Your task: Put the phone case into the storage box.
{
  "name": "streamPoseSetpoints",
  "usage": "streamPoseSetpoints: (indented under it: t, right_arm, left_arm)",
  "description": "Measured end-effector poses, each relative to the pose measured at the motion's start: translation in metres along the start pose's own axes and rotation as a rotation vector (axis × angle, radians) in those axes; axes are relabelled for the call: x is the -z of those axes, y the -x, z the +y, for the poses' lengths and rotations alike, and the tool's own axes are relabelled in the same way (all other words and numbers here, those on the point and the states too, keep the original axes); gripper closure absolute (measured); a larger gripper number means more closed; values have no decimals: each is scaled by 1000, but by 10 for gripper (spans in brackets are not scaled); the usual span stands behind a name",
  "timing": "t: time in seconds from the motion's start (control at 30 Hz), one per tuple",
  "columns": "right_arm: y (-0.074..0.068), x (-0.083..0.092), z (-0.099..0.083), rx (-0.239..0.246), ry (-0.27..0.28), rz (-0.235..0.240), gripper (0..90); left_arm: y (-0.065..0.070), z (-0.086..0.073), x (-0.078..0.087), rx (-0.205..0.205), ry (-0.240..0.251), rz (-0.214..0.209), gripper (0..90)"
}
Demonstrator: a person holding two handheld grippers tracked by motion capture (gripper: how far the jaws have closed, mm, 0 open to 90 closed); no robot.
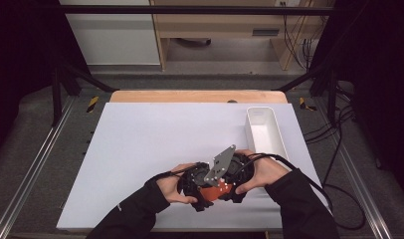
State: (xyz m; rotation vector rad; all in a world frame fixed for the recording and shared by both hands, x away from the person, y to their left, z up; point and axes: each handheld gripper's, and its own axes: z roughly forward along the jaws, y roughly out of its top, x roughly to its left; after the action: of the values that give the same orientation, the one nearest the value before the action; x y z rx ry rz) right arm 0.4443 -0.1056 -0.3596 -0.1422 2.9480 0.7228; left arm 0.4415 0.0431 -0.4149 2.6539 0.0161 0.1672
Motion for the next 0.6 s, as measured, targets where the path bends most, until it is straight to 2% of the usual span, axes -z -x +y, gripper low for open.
streamPoseSetpoints:
  t: [0.1,0.2,0.23,0.37,0.6]
  right_arm:
    - [-1,0,0,-8,-3,2,160]
    - [-1,-1,1,-1,-5,3,160]
    - [-1,-1,1,-2,-7,6,161]
    - [-2,-1,2,1,-5,7,161]
    - [-2,0,1,15,-13,5,161]
  left_arm:
    - [0,0,0,-9,-6,1,155]
    - [1,0,-2,6,-1,-9,155]
    - [0,0,-1,-14,-15,-7,155]
    - [1,0,-2,-24,-9,-3,147]
    - [1,2,-4,-18,-16,-3,145]
